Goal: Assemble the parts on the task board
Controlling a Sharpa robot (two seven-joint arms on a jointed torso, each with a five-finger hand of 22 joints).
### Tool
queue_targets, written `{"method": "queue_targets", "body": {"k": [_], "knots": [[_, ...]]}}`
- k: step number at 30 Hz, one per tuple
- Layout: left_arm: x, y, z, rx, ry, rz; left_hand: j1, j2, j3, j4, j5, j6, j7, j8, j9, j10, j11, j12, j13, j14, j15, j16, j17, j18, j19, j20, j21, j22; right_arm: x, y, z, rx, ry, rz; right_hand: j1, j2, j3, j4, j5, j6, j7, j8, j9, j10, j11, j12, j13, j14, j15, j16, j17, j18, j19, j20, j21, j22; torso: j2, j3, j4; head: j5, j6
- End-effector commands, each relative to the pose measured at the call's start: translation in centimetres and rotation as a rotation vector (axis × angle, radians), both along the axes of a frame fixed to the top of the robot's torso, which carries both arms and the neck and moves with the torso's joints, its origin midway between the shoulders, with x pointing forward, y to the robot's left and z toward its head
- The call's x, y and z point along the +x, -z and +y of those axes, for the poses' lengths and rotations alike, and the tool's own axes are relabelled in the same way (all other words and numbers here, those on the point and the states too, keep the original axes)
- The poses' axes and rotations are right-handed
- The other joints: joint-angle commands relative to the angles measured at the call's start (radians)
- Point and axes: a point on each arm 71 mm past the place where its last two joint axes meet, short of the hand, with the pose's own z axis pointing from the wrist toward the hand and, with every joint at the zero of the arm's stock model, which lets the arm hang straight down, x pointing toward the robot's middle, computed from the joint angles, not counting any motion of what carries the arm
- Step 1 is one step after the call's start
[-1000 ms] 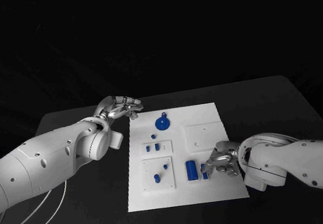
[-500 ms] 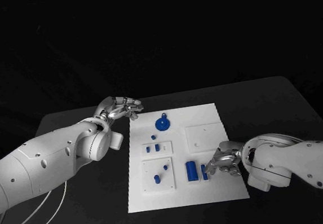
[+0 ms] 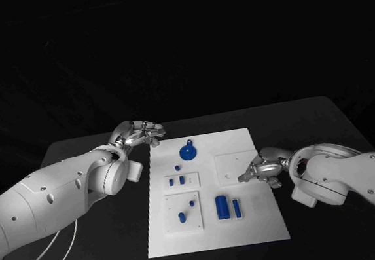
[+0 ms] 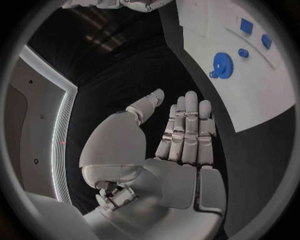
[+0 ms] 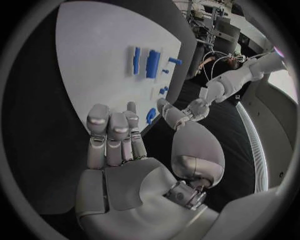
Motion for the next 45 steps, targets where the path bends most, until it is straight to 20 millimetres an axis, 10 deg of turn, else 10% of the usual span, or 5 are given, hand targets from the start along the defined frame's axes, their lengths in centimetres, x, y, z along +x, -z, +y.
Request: {"method": "queue_targets", "body": {"k": [1,33,34,36,45], "knots": [[0.0,-0.1,-0.3,-0.051,0.012,0.016,-0.011,0.001,0.001,0.007,-0.003,-0.003,0.006,0.007,-0.001,-0.006,-0.003,0.006,0.000,0.002,0.003,-0.005,0.002,0.008,-0.006,-0.001,-0.004,0.001,1.5,-1.4,-0.1,0.211,-0.017,-0.097,0.009,-0.001,0.000,0.006,0.004,-0.023,0.016,-0.004,0.002,-0.004,0.006,0.003,0.001,-0.001,0.006,-0.007,0.001,0.072,-0.001,-0.008,-0.005,-0.001,-0.010,-0.0002,-0.0020,-0.004,0.037],[1.6,-0.4,1.5,-0.210,-0.020,-0.002,-0.085,0.006,-0.078,0.009,-0.021,-0.130,-0.025,-0.028,-0.030,-0.180,0.013,-0.100,-0.084,-0.360,0.146,-0.354,-0.106,-0.035,-0.326,0.147,-0.242,-0.049,11.3,-3.7,-0.7,0.766,0.207,-0.219,0.133,0.162,-0.216,-0.099,0.106,-0.180,0.054,-0.017,-0.013,-0.230,0.153,-0.830,-0.942,-0.502,0.263,-0.808,-0.587,-0.008,-0.639,0.280,-0.748,-0.405,-0.077,0.0121,0.0078,0.012,0.181],[1.5,-0.1,1.8,-0.173,-0.039,0.017,-0.385,0.138,-0.569,0.214,-0.081,-0.882,-0.162,-0.224,-0.556,-1.155,-0.120,-0.166,-0.188,-1.048,-0.017,-0.767,-0.449,-0.035,-0.783,0.078,-0.724,-0.398,11.3,-3.5,-1.2,0.710,0.242,-0.226,-0.739,0.231,-0.686,0.187,-0.047,-0.971,-0.098,-0.266,-0.530,-1.145,0.005,-1.042,-1.213,-1.302,0.114,-1.207,-1.057,-0.190,-1.280,0.090,-1.034,-1.306,-0.076,0.0058,0.0000,0.017,0.179],[1.5,0.0,1.8,-0.174,-0.040,0.016,-1.104,0.138,-0.569,0.214,-0.081,-0.882,-0.162,-0.224,-0.556,-1.155,-0.120,-0.166,-0.188,-1.048,-0.017,-0.767,-0.449,-0.035,-0.783,0.078,-0.724,-0.421,11.3,-3.5,-1.1,0.712,0.243,-0.228,-0.739,0.231,-0.686,0.187,-0.047,-0.971,-0.098,-0.266,-0.530,-1.145,0.005,-1.042,-1.213,-1.302,0.114,-1.207,-1.057,-0.190,-1.280,0.090,-1.034,-1.306,-0.078,0.0054,0.0002,0.016,0.177],[-0.8,1.3,-0.1,-0.212,-0.088,0.001,-1.104,0.138,-0.569,0.214,-0.081,-0.882,-0.162,-0.224,-0.556,-1.155,-0.120,-0.166,-0.188,-1.048,-0.017,-0.767,-0.449,-0.035,-0.783,0.078,-0.724,-1.214,9.1,-2.9,0.0,0.781,0.287,-0.268,-0.739,0.231,-0.686,0.187,-0.047,-0.971,-0.098,-0.266,-0.530,-1.145,0.005,-1.042,-1.213,-1.302,0.114,-1.207,-1.057,-0.190,-1.280,0.090,-1.034,-1.306,-0.145,-0.0080,0.0075,-0.005,0.110]]}}
